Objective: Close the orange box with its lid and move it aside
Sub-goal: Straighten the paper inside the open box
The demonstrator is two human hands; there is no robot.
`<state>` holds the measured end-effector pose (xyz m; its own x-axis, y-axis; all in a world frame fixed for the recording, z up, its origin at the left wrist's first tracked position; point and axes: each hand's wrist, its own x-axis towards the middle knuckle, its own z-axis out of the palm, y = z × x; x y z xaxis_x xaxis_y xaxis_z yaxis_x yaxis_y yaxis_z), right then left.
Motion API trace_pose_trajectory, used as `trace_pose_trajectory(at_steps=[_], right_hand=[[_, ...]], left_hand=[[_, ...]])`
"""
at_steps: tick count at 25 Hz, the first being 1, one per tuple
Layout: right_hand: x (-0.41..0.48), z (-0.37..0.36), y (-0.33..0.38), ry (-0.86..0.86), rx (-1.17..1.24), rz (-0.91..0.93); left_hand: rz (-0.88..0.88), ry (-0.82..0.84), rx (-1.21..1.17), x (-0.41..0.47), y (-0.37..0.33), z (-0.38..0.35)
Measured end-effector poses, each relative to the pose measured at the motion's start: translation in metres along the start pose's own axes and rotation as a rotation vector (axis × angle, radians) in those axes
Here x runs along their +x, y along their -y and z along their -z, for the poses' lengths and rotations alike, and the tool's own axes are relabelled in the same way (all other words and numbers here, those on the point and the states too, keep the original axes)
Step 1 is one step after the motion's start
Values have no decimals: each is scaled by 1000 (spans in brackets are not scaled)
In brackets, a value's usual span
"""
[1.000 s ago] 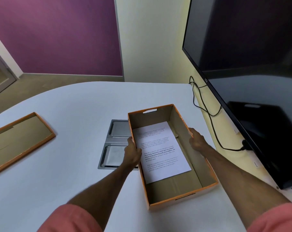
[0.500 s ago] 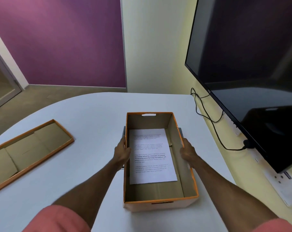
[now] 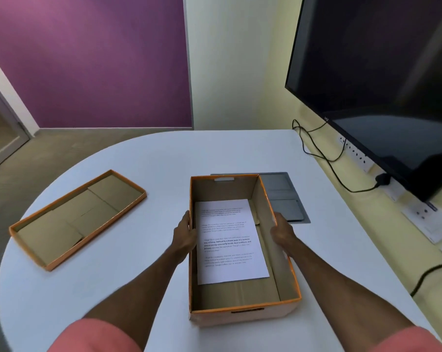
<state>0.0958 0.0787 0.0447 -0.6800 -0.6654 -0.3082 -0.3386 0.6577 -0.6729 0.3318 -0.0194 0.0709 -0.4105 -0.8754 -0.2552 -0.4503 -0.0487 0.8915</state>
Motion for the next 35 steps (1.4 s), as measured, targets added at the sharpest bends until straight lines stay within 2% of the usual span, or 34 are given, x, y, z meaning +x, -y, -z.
trace_pose_trajectory(at_steps=[9, 20, 27, 31, 35], right_hand=[[-43, -15, -28, 16, -26, -43], [-45, -9, -61, 91, -20, -35], [-45, -8, -53, 88, -61, -12], [-46, -9, -35, -14, -232, 184], [-41, -16, -6, -96, -454, 405]], left_hand=[[37, 57, 77, -33, 35, 3], [117, 104, 138, -36, 46, -28], [136, 104, 151, -38, 41, -33], [71, 56, 199, -34, 29, -23], [-59, 13, 411, -28, 21, -7]])
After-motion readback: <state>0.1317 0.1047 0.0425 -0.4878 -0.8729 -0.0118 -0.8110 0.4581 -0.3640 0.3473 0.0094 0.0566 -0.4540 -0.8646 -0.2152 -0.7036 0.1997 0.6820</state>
